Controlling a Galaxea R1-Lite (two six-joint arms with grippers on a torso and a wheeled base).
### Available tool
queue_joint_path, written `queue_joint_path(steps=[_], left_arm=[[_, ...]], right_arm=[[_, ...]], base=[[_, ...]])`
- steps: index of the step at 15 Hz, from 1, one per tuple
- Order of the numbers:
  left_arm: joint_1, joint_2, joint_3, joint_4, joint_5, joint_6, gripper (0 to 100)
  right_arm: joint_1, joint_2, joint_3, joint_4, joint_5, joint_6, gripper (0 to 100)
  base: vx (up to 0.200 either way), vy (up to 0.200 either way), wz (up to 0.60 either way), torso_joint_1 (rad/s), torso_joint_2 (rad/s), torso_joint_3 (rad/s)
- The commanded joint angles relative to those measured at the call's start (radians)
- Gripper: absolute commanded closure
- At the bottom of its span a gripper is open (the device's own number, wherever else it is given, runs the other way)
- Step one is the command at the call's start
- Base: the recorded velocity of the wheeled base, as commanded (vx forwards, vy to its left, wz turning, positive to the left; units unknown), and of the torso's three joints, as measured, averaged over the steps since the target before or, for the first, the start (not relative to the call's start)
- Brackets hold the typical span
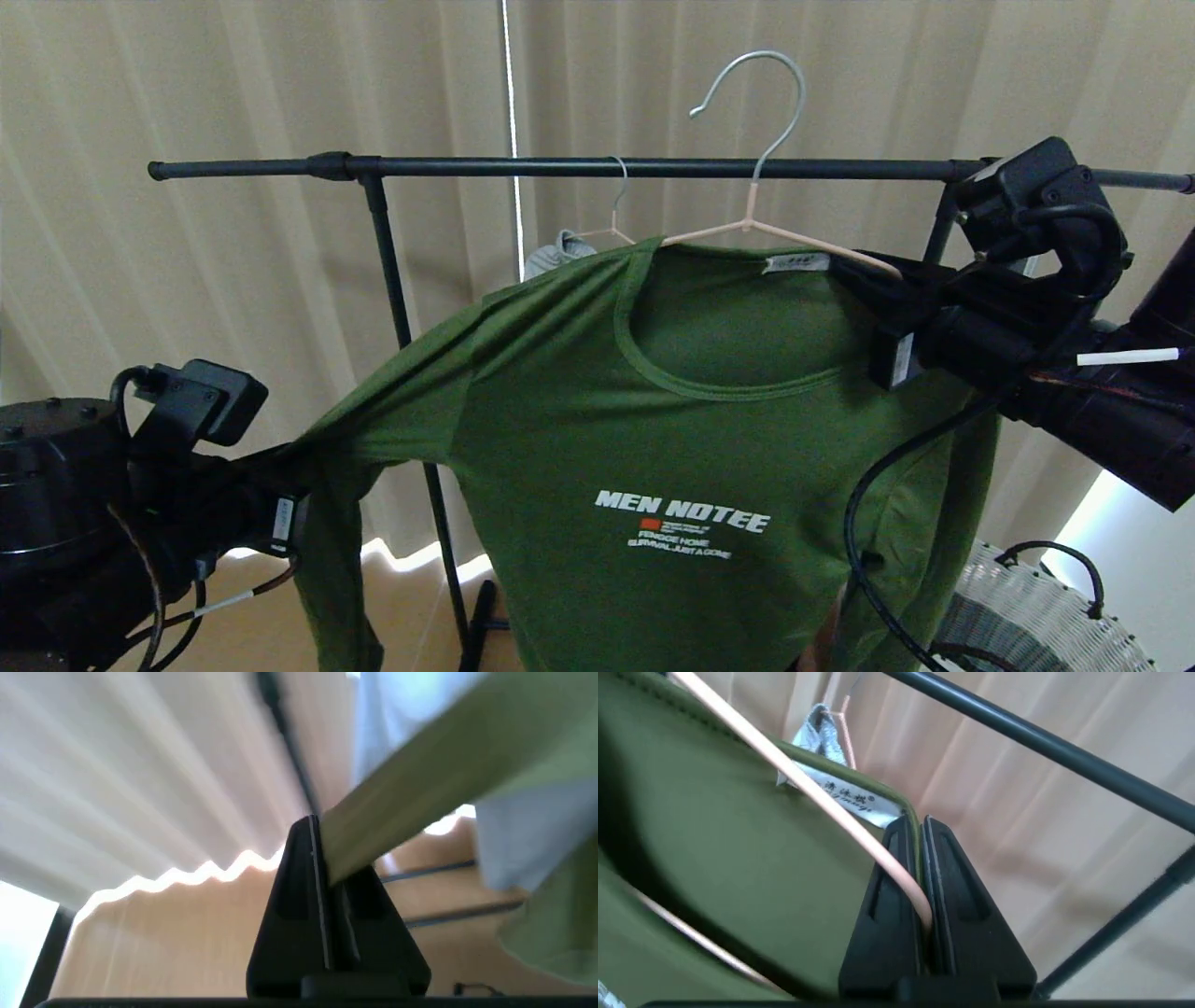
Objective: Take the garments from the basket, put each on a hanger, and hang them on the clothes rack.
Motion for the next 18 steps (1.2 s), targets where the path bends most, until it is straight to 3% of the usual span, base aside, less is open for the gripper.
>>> queue_joint_path(steps=[1,2,3,7,9,10,13,18], left_arm=[[0.021,-0.006,-0.004,0.001,-0.001,-0.003,100],[0.024,-0.006,-0.011,0.003,-0.001,-0.006,100],[0.024,-0.006,-0.017,0.003,-0.002,-0.009,0],[0.01,-0.032,-0.02,0.001,-0.007,-0.021,0],[-0.004,-0.06,-0.02,0.001,-0.062,-0.053,0],[-0.005,-0.123,-0.02,0.004,-0.149,-0.064,0],[-0.027,-0.177,-0.022,0.003,-0.226,-0.067,0],[-0.058,-0.196,-0.07,0.003,-0.257,-0.111,0]], right_arm=[[-0.002,-0.004,-0.001,-0.002,-0.001,-0.001,100],[-0.002,-0.005,-0.002,-0.002,-0.001,-0.002,100],[-0.002,-0.007,-0.001,-0.002,-0.001,-0.001,100],[-0.002,-0.013,-0.001,0.031,-0.004,-0.001,100],[-0.002,-0.019,-0.005,0.067,-0.024,-0.001,100],[-0.002,-0.024,-0.011,0.115,-0.056,-0.002,100],[-0.004,-0.024,-0.019,0.182,-0.111,-0.002,100],[-0.048,-0.036,-0.031,0.255,-0.131,-0.002,100]], base=[[0.0,0.0,0.0,0.0,0.0,0.0],[0.0,0.0,0.0,0.0,0.0,0.0],[0.0,0.0,0.0,0.0,0.0,0.0],[0.0,0.0,0.0,0.0,0.0,0.0],[0.0,0.0,0.0,0.0,0.0,0.0],[0.0,0.0,0.0,0.0,0.0,0.0],[0.0,0.0,0.0,0.0,0.0,0.0],[0.0,0.0,0.0,0.0,0.0,0.0]])
